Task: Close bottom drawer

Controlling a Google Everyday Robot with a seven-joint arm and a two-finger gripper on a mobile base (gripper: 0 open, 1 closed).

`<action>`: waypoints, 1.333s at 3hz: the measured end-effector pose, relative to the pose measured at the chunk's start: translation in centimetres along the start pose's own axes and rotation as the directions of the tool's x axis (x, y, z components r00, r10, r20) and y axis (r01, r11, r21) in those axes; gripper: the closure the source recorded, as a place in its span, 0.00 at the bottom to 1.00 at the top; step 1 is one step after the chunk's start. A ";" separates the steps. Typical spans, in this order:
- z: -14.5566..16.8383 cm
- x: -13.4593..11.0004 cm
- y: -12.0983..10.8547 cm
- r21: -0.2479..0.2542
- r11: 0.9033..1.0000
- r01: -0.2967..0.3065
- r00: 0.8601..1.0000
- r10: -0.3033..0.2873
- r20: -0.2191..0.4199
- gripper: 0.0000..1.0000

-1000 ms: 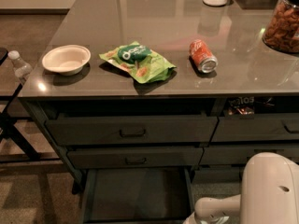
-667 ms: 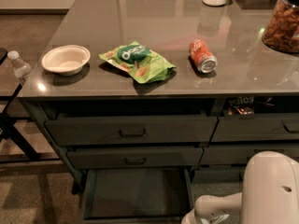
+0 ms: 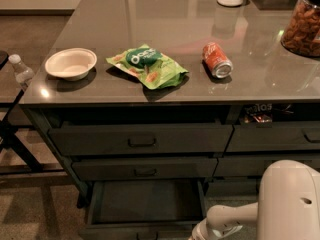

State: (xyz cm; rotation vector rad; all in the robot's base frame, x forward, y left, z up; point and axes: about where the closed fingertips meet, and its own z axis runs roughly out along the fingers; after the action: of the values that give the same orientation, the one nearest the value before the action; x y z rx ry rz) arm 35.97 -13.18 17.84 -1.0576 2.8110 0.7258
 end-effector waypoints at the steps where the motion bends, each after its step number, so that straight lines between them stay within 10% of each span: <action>1: 0.3 -1.2 -1.2 0.023 1.000 -0.011 1.000 0.010 0.026 1.00; 4: -1.4 -8.0 -5.4 0.146 0.988 0.051 0.991 -0.068 0.118 1.00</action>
Offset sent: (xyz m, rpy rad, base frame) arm 0.1106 0.0144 0.0110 -0.0039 -0.2180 -0.0305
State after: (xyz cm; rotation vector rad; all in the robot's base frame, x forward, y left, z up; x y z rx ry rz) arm 45.67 -12.45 18.58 -1.0311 2.6700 0.5539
